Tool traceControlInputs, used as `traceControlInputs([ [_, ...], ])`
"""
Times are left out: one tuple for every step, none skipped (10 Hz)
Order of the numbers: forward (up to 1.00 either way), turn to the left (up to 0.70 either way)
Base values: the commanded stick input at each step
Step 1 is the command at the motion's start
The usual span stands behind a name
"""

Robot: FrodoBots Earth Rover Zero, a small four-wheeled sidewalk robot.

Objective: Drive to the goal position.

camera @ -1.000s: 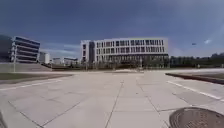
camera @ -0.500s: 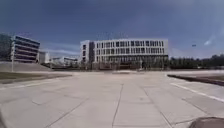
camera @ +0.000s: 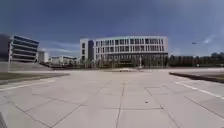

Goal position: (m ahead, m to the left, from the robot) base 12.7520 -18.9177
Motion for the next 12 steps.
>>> traceControlInputs([
  [0.70, -0.18],
  [0.70, -0.01],
  [0.70, -0.01],
  [0.70, -0.01],
  [0.70, -0.01],
  [0.70, -0.01],
  [0.70, -0.01],
  [0.70, -0.01],
  [0.70, -0.01],
  [0.70, -0.01],
  [0.70, -0.01],
  [0.70, -0.01],
])
